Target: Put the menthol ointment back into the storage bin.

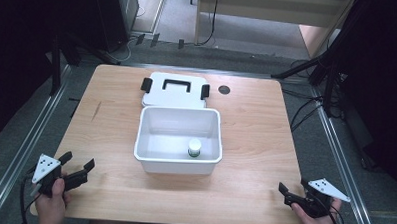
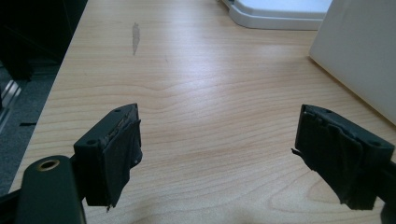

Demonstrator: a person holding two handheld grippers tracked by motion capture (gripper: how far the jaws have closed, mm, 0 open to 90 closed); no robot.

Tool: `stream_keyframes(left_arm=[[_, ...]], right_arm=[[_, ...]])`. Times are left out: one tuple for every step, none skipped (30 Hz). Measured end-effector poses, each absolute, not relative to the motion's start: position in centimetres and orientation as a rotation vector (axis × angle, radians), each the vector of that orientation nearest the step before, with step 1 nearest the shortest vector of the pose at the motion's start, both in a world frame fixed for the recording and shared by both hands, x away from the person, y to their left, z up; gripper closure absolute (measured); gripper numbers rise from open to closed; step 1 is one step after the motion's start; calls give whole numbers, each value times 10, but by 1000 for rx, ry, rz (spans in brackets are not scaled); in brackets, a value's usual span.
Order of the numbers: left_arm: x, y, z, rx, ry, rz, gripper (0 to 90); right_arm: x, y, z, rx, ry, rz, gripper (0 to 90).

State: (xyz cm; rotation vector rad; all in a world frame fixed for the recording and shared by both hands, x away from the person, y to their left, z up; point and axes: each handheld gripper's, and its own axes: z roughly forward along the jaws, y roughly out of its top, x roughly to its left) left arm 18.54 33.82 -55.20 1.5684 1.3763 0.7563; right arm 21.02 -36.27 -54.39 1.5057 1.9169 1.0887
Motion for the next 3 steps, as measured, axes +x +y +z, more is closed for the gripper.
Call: stream_keyframes(left_arm=[[185, 338, -552, 1568, 1376, 756, 156], [186, 338, -552, 1579, 1375, 754, 155], [186, 338, -552, 1579, 1375, 754, 156]], right_arm=[[210, -363, -543, 1502, 1912, 1091, 125], [210, -364, -542, 1502, 1909, 1093, 127], [210, -364, -539, 1504, 1906, 1096, 131]])
